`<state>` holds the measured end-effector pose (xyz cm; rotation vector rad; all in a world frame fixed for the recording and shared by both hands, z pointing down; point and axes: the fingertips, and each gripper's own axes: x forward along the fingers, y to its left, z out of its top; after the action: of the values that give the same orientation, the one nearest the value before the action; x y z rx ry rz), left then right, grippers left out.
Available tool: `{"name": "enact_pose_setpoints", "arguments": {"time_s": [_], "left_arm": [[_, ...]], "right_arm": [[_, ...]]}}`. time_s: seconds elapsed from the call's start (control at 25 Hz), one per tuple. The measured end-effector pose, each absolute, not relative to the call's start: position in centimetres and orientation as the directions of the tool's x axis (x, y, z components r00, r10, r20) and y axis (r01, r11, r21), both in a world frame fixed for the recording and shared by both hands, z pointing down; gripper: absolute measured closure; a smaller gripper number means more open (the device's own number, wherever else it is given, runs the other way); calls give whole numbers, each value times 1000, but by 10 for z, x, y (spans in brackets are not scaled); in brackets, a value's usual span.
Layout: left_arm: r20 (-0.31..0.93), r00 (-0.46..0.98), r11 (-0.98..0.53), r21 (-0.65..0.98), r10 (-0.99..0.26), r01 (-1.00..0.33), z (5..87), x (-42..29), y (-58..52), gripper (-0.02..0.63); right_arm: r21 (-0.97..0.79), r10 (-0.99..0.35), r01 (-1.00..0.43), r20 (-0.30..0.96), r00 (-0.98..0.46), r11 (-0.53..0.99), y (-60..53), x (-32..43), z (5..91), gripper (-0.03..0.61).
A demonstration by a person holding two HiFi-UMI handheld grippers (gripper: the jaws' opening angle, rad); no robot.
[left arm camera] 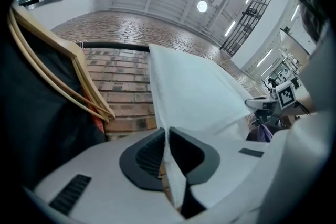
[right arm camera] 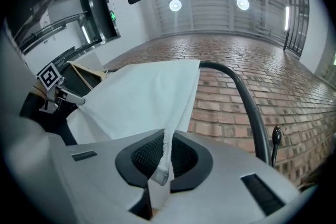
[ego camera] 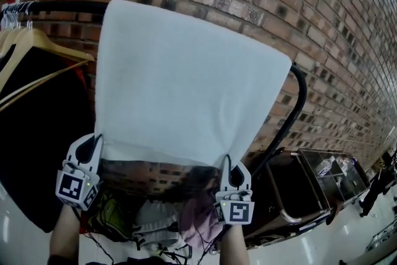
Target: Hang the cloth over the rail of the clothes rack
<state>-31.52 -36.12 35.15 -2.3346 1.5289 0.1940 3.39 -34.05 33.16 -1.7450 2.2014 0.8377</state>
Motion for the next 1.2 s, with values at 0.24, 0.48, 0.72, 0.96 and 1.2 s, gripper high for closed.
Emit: {"name": "enact_pose_setpoints", "arguments": {"time_s": [0.24, 0.48, 0.72, 0.96, 1.2], "left_arm": [[-250, 404, -367, -183, -880, -912, 383, -317, -367, 574], [-285, 402, -368, -165, -870, -915, 382, -319, -361, 574], [-316, 368, -330, -168, -874, -929, 385, -330, -356, 479], [-252, 351, -321, -154, -902, -934, 415, -341, -355, 321], [-222, 376, -352, -142, -900, -925, 432, -333, -345, 321]], "right_arm": [[291, -844, -945, -459, -276, 151, -348, 34, 361, 545], [243, -846, -960, -475, -242, 138, -346, 35, 364, 543], [191, -851, -972, -479, -214, 137, -345, 33, 367, 526], [153, -887, -983, -433, -161, 104, -342, 43, 389, 388], [149, -905, -987, -409, -117, 60, -326, 40, 411, 387]]}}
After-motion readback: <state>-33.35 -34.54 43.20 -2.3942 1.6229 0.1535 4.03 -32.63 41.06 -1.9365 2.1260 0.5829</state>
